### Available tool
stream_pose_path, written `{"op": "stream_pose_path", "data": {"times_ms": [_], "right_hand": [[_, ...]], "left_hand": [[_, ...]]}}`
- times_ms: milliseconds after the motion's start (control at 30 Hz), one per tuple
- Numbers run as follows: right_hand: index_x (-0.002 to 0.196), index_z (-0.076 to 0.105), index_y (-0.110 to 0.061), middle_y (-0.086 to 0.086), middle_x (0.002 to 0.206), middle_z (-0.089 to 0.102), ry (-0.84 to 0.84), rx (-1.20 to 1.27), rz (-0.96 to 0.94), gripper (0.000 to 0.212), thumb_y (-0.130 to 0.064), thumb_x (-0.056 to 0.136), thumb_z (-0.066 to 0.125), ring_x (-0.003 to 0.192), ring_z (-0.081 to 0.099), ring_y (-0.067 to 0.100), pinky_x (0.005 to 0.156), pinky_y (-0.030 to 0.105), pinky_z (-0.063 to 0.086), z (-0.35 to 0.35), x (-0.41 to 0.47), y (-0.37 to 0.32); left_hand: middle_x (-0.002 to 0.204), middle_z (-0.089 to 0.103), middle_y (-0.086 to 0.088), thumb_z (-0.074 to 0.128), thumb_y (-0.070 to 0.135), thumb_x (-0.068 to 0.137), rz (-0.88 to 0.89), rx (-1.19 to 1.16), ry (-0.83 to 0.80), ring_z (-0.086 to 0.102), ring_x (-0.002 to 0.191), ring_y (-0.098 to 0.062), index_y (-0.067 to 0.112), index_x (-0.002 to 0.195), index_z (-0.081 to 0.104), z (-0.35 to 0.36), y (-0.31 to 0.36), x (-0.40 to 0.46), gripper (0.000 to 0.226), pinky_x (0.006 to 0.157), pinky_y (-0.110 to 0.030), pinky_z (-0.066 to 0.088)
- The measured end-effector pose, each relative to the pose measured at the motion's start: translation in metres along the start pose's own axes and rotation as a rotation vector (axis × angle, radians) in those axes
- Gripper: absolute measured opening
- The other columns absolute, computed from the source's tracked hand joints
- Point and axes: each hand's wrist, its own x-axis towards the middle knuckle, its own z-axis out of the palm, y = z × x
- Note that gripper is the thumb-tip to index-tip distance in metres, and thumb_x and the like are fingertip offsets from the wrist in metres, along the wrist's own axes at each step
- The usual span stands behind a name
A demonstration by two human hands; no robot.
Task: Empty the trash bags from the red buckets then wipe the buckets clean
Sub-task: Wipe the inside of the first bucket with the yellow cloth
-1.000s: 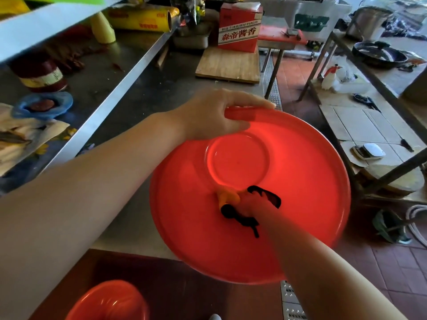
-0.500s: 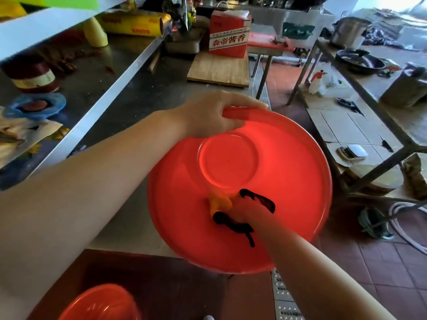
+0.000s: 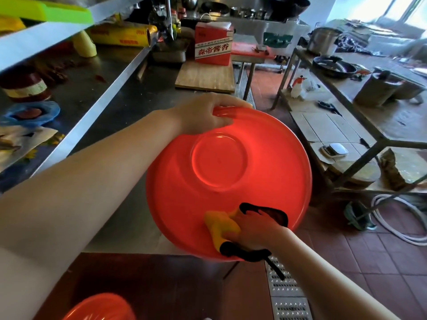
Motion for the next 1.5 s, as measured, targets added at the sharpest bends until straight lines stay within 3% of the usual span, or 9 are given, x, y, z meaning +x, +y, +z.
{"op": "stream_pose_path", "data": {"times_ms": [233,367,600,733,867,1067,1300,1400,1500], "right_hand": [[0.148,0.030,-0.036,-0.005,0.148,0.042,0.013,-0.071,-0.096,0.078,-0.077,0.083,0.043,0.139,0.033,0.022,0.115,0.046,0.021,-0.001,-0.033,0.000],[0.148,0.029,-0.036,-0.010,0.151,0.037,0.049,-0.165,-0.129,0.085,-0.074,0.077,0.056,0.143,0.027,0.019,0.118,0.046,0.017,-0.003,-0.038,0.001],[0.146,0.027,-0.028,-0.003,0.147,0.041,0.227,-0.276,-0.212,0.096,-0.064,0.068,0.070,0.137,0.034,0.025,0.112,0.048,0.027,-0.004,-0.032,-0.011],[0.133,0.043,-0.023,0.001,0.124,0.060,0.322,-0.353,-0.245,0.075,-0.067,0.074,0.055,0.116,0.054,0.027,0.100,0.043,0.039,-0.010,-0.026,-0.008],[0.125,0.050,-0.020,0.002,0.107,0.067,0.390,-0.380,-0.314,0.101,-0.083,0.055,0.011,0.097,0.063,0.030,0.084,0.041,0.048,-0.007,-0.022,0.000],[0.128,0.049,-0.017,0.007,0.104,0.067,0.443,-0.402,-0.384,0.099,-0.072,0.057,0.007,0.091,0.064,0.033,0.075,0.040,0.048,0.001,-0.021,0.000],[0.109,0.058,-0.024,-0.001,0.076,0.068,0.483,-0.321,-0.318,0.084,-0.090,0.067,0.028,0.069,0.066,0.026,0.056,0.032,0.042,-0.001,-0.020,-0.004],[0.114,0.054,-0.025,-0.001,0.085,0.067,0.522,-0.283,-0.277,0.086,-0.086,0.062,0.023,0.079,0.065,0.025,0.059,0.031,0.037,-0.007,-0.022,-0.007],[0.111,0.055,-0.025,-0.001,0.085,0.067,0.538,-0.233,-0.279,0.079,-0.087,0.066,0.036,0.076,0.066,0.024,0.058,0.031,0.033,-0.009,-0.024,-0.014]], "left_hand": [[0.135,0.055,0.019,0.065,0.017,0.093,-0.023,-0.019,0.044,0.051,0.125,0.000,0.048,0.131,0.057,-0.012,-0.017,0.003,0.049,0.109,-0.030,0.040],[0.124,0.057,0.026,0.064,0.015,0.093,-0.036,-0.043,0.086,0.052,0.122,0.002,0.046,0.130,0.057,-0.018,-0.027,0.003,0.049,0.109,-0.029,0.040],[0.138,0.056,0.013,0.062,0.029,0.094,-0.056,0.085,0.143,0.050,0.129,-0.007,0.050,0.135,0.053,-0.027,-0.046,0.011,0.047,0.114,-0.037,0.037],[0.141,0.054,0.009,0.058,0.028,0.098,-0.068,0.179,0.172,0.050,0.130,-0.012,0.043,0.141,0.049,-0.029,-0.048,0.017,0.046,0.112,-0.033,0.036],[0.145,0.050,0.003,0.051,0.035,0.100,-0.084,0.304,0.145,0.048,0.130,-0.019,0.045,0.145,0.040,-0.024,-0.042,0.023,0.047,0.110,-0.038,0.037],[0.148,0.046,-0.003,0.056,0.040,0.097,-0.070,0.353,0.161,0.044,0.135,-0.022,0.038,0.150,0.031,-0.025,-0.042,0.007,0.060,0.109,-0.051,0.039],[0.156,0.033,-0.004,0.065,0.030,0.092,-0.184,0.250,0.293,0.033,0.142,-0.020,0.027,0.155,0.022,-0.006,-0.069,-0.053,0.076,0.114,-0.038,0.029],[0.158,0.030,-0.002,0.063,0.029,0.094,-0.235,0.075,0.330,0.036,0.139,-0.017,0.029,0.157,0.011,0.015,-0.079,-0.072,0.081,0.111,-0.038,0.033],[0.157,0.031,0.001,0.053,0.020,0.099,-0.247,0.000,0.417,0.040,0.137,-0.015,0.031,0.157,0.012,0.026,-0.081,-0.075,0.072,0.108,-0.037,0.034]]}}
